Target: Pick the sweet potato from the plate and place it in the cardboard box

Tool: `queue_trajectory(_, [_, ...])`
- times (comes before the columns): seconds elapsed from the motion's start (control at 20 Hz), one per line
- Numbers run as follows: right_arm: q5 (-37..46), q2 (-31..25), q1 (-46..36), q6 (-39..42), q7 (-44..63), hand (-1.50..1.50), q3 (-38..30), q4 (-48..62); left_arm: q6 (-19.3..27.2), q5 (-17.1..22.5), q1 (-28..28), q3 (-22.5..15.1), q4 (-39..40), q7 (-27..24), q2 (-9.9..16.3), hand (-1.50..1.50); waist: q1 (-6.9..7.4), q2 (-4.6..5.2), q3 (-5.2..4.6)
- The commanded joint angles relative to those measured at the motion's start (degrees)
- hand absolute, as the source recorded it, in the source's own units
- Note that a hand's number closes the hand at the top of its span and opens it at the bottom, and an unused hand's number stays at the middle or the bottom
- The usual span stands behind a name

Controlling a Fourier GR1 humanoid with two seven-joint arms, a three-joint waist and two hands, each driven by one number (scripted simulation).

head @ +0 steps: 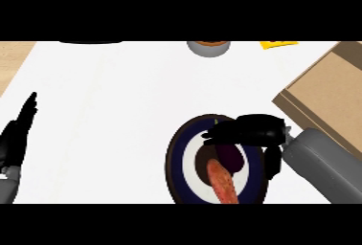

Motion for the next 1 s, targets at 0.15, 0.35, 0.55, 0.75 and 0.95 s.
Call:
queue_trajectory(0.15, [8.02,4.32,0.46,4.15,3.72,-1.5,-1.28,-0.03,-1.14,-1.3,3.16,1.99,-4.73,1.62,-1.0,0.0,0.07,-0.04,0.04])
queue_trajectory(0.35, [11.73,10.03,0.6,4.66,4.83,-1.5,-2.27,1.08,-2.22,-3.19,1.44,2.53,-4.37,2.58,-2.1,0.0,-0.01,0.01,0.03])
queue_trajectory(0.55, [14.71,9.82,2.3,5.44,1.71,-1.5,-4.19,0.99,-2.24,-5.6,-0.46,3.34,-0.7,1.1,-4.09,0.0,-0.17,0.05,0.03])
queue_trajectory(0.75, [16.67,10.21,7.39,4.63,1.51,-1.5,-4.24,-2.05,-3.46,-5.5,0.37,5.46,0.09,0.32,-4.63,0.0,-0.29,0.03,0.03])
queue_trajectory(0.95, [15.34,10.4,6.8,8.52,0.26,-1.5,-3.98,-4.03,-3.66,-6.53,-1.15,4.57,-0.94,2.74,-5.85,0.0,-0.26,0.04,0.03])
